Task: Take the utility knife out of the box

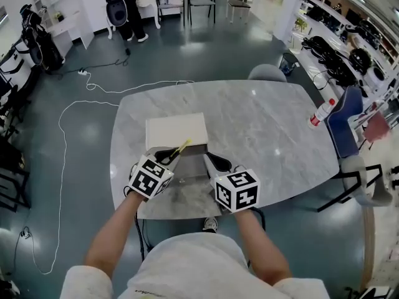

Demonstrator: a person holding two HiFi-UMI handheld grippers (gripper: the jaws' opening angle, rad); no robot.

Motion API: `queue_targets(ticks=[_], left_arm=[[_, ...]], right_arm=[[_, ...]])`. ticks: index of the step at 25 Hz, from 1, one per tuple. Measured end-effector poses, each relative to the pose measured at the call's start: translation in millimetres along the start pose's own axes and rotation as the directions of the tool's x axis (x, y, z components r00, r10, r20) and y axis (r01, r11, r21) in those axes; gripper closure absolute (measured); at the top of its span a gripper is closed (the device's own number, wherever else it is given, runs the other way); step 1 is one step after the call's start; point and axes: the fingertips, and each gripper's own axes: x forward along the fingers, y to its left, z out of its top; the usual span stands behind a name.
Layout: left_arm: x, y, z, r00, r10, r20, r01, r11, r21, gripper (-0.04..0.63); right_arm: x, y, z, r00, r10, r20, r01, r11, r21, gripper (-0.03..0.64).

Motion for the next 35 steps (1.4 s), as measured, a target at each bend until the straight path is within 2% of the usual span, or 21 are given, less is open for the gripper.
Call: queue_targets(ticks=[8,17,25,35], left_arm=[[-38,17,7,0.988,0.102,0.119,-0.087,0.988,-0.129,0.535],[-76,26,12,0.942,0.224,0.25,-0.155,0.951,-0.268,0.535],[-95,36,3,0.914,0.291,0.283,-0.185,0.919,-0.349,0.535],[-97,33,-9,0.916,0.289,0.278,-0.179,0.915,-0.362,0.535]], right_arm=[[6,16,7,1.0,0.024,-0.001,-0.024,0.999,-0.026,0.612],[4,26,14,0.999,0.033,0.022,-0.032,0.999,-0.043,0.612],[5,33,20,0.998,0.029,0.049,-0.025,0.997,-0.071,0.612],[6,38,17,0.998,0.017,0.059,-0.013,0.998,-0.063,0.612]])
